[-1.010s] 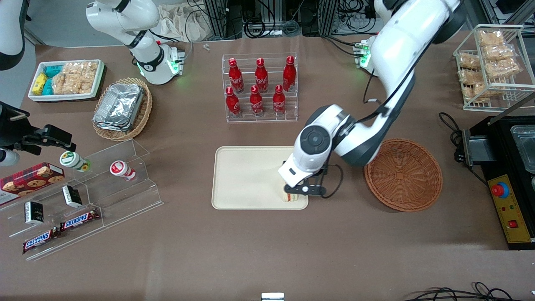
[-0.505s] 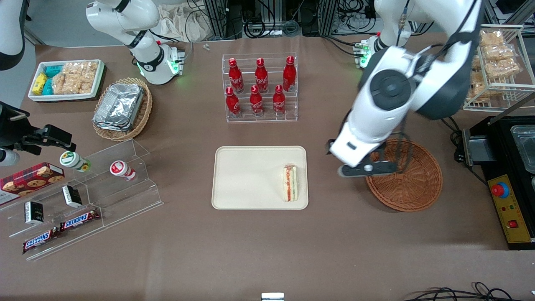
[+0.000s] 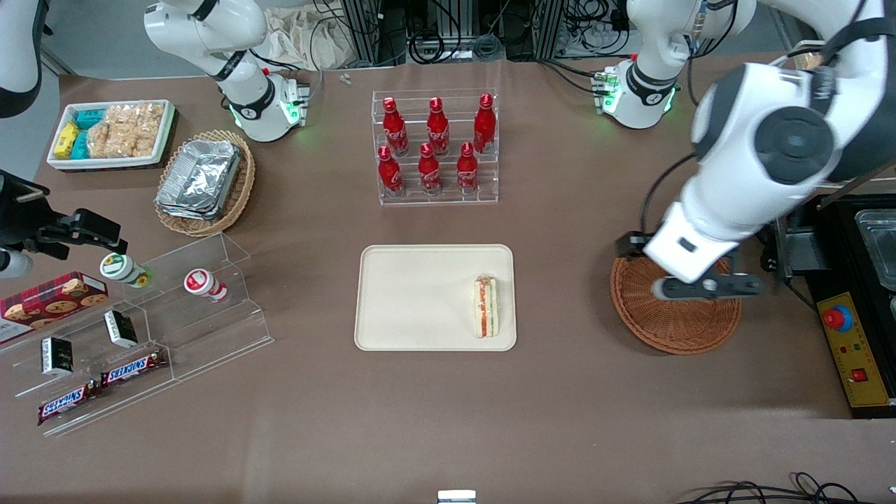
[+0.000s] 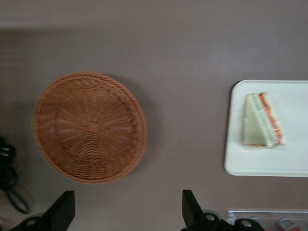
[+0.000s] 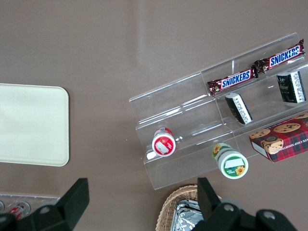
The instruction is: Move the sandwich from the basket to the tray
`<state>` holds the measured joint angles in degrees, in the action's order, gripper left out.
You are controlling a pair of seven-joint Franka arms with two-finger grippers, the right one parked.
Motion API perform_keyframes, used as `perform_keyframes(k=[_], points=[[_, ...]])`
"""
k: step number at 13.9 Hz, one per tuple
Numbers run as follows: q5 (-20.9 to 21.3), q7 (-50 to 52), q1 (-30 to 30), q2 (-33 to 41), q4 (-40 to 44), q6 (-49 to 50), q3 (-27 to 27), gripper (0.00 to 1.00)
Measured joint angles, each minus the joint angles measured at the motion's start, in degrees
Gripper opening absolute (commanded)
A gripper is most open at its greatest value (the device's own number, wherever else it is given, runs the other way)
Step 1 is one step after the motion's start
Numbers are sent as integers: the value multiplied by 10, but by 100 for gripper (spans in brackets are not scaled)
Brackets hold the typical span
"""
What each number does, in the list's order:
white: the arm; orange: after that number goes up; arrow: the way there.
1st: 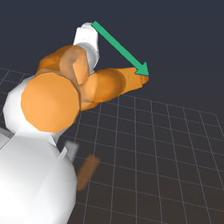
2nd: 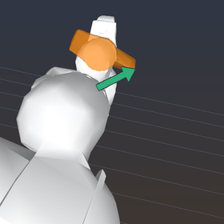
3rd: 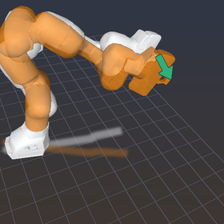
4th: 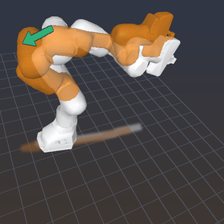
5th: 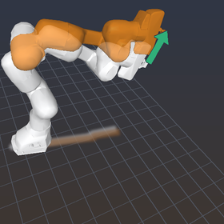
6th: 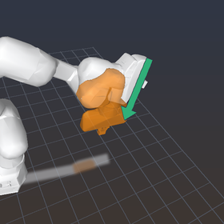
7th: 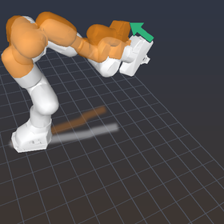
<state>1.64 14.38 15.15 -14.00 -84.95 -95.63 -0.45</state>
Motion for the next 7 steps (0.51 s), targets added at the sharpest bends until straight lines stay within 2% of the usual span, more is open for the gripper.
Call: perform_keyframes(k=[3,7], points=[[-2,-92,-9,26,-48,-3,40,100],[-4,-203,-78,49,-82,-6,39,100]])
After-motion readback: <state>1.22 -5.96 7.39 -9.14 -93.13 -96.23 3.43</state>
